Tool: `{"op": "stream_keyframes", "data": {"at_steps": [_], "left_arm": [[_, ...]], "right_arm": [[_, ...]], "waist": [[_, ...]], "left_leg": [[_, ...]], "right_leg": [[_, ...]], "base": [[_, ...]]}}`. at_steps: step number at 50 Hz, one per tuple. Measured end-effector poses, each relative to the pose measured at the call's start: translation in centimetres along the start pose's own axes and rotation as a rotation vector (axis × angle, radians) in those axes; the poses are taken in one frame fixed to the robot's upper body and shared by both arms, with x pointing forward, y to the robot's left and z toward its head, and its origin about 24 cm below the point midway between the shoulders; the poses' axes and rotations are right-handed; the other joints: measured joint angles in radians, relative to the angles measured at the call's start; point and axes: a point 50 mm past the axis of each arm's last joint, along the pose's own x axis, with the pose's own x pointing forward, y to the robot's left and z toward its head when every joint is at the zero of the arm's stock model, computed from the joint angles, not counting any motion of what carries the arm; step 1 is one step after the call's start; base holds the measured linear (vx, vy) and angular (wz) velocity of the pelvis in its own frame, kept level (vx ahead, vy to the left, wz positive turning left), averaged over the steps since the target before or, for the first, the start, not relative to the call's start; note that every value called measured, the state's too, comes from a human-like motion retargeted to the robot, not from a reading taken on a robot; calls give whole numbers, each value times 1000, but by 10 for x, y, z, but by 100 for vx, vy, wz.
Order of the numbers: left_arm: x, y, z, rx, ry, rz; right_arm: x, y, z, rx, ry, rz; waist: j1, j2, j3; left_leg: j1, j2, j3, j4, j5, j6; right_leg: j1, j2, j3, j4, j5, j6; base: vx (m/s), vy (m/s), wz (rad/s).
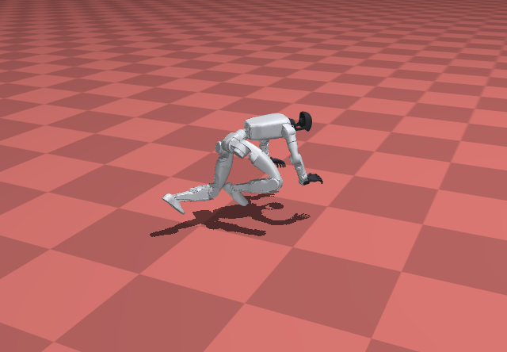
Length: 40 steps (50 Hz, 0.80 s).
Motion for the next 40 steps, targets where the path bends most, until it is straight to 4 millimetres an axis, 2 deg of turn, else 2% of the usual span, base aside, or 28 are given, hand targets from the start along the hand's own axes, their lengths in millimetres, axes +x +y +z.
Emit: {"op": "stream_keyframes", "data": {"at_steps": [8,13,18,22,25,30,35,40], "left_arm": [[-38,3,-19,6,54,74],[-67,8,-24,-15,37,106],[-96,9,-10,-123,-31,119],[-119,4,9,-238,-99,115],[-138,0,13,-265,-123,86],[-167,-6,5,-198,-148,4],[-188,-16,-6,-67,-210,-112],[-199,-25,-13,62,-288,-230]], "right_arm": [[-62,5,15,83,13,-48],[-106,-4,23,129,62,-108],[-150,-18,34,169,149,-171],[-178,-27,45,182,231,-215],[-195,-27,52,182,298,-201],[-218,-18,66,166,388,-137],[-230,-2,82,156,432,-64],[-234,14,95,143,445,8]], "waist": [[44,-26,-171],[62,-52,-227],[72,-111,-284],[88,-155,-336],[96,-176,-376],[91,-199,-417],[78,-212,-443],[51,-221,-458]], "left_leg": [[-30,-16,25,5,43,-42],[34,-19,20,33,67,-94],[107,-26,36,73,87,-137],[143,-8,72,107,83,-145],[168,18,109,124,74,-138],[206,52,159,132,22,-115],[211,96,196,153,-22,-94],[179,156,224,157,-22,-66]], "right_leg": [[7,38,139,40,39,0],[133,83,192,19,-15,0],[302,93,255,-39,-105,0],[403,96,315,-139,-114,0],[472,98,357,-224,-114,0],[628,89,401,-378,-114,-11],[774,108,419,-535,-114,-51],[880,139,426,-702,-114,-96]], "base": [[10,-1,-92],[19,3,-57],[22,4,-42],[17,7,-70],[12,4,-62],[4,-2,-24],[-4,-10,-3],[-10,-11,25]]}}
